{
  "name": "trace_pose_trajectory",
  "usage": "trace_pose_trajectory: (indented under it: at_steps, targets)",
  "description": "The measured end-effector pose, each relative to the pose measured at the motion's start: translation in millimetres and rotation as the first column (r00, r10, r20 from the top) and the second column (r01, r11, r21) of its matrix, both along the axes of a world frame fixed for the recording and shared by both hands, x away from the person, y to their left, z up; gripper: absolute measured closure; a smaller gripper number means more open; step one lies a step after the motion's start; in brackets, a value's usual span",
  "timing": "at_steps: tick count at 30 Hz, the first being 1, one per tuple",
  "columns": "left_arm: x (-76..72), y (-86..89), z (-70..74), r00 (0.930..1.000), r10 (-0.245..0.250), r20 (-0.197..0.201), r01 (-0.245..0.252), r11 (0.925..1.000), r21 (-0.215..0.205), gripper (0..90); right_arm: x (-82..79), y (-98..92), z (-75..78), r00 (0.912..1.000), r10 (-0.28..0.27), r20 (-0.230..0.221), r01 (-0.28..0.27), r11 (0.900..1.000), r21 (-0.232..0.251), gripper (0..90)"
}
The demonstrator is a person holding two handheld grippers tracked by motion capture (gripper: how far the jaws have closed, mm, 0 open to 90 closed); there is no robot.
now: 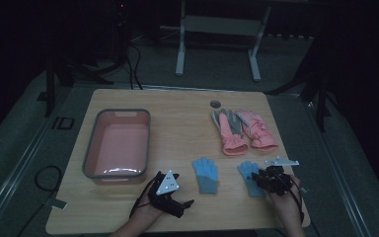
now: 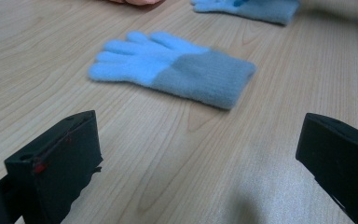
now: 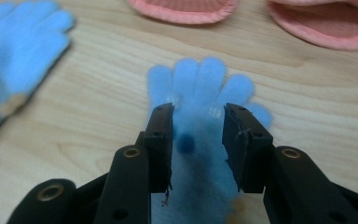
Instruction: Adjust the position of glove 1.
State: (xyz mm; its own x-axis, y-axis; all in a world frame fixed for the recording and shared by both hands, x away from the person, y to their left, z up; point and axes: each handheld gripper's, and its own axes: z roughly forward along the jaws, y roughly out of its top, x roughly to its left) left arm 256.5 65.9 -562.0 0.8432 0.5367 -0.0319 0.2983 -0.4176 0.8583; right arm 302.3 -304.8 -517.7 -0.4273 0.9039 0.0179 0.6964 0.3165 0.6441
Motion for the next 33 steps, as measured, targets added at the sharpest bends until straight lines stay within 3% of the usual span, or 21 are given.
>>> trace_pose_trajectory:
  at_steps: [2,4,6,9,13,18,22,23,26,30,33]
  targets:
    - [0.3,0.1,0.0,1.0,0.004,-0.004,-0.004,1.0,-0.002,0.0,2.2,-5.2,3.3,0.9951,0.099,0.002,-0.099,0.995,0.001,63.3]
    - [0.4,-0.1,0.0,1.0,0.005,-0.003,-0.005,1.0,0.002,0.1,5.2,-8.0,5.6,0.9862,0.165,-0.013,-0.166,0.986,-0.035,63.1]
    - [0.2,-0.8,0.0,1.0,0.005,-0.001,-0.005,1.0,0.007,0.0,8.7,-10.4,6.6,0.971,0.237,-0.029,-0.239,0.967,-0.084,62.6]
    - [-0.2,-1.0,0.0,1.0,0.009,0.001,-0.009,0.9999,0.009,0.1,11.5,-9.9,3.9,0.9552,0.291,-0.054,-0.295,0.95,-0.099,62.5]
    - [0.2,-0.3,0.0,0.9999,0.012,0.001,-0.012,0.9999,0.006,0.1,12.9,-6.2,-8.7,0.9488,0.306,-0.077,-0.313,0.943,-0.108,61.8]
    - [-0.2,-0.4,0.0,0.9999,0.011,0.002,-0.011,0.9999,0.005,0.0,12.2,-7.5,-15.8,0.9538,0.293,-0.067,-0.298,0.952,-0.074,62.9]
    - [-0.1,-0.4,0.0,1.0,0.01,0.0,-0.01,0.9999,0.005,0.0,8.1,-8.5,-17.9,0.9607,0.272,-0.058,-0.275,0.96,-0.06,72.7]
    - [0.0,-0.6,-0.1,0.9999,0.012,-0.002,-0.012,0.9999,0.002,0.1,6.5,-8.2,-18.7,0.966,0.253,-0.051,-0.256,0.965,-0.051,80.9]
    - [0.5,-0.7,0.0,0.9999,0.01,-0.004,-0.01,0.9999,0.007,0.1,4.3,-5.4,-19.0,0.9763,0.212,-0.044,-0.214,0.975,-0.053,84.3]
    - [0.4,-0.4,0.0,0.9999,0.009,-0.004,-0.009,0.9999,0.006,0.1,2.9,-0.8,-12.9,0.9874,0.154,-0.037,-0.156,0.986,-0.066,85.7]
    - [0.5,-0.4,0.0,0.9999,0.009,-0.005,-0.009,0.9999,0.006,0.0,0.4,3.2,1.9,0.9914,0.13,-0.003,-0.13,0.99,-0.054,85.8]
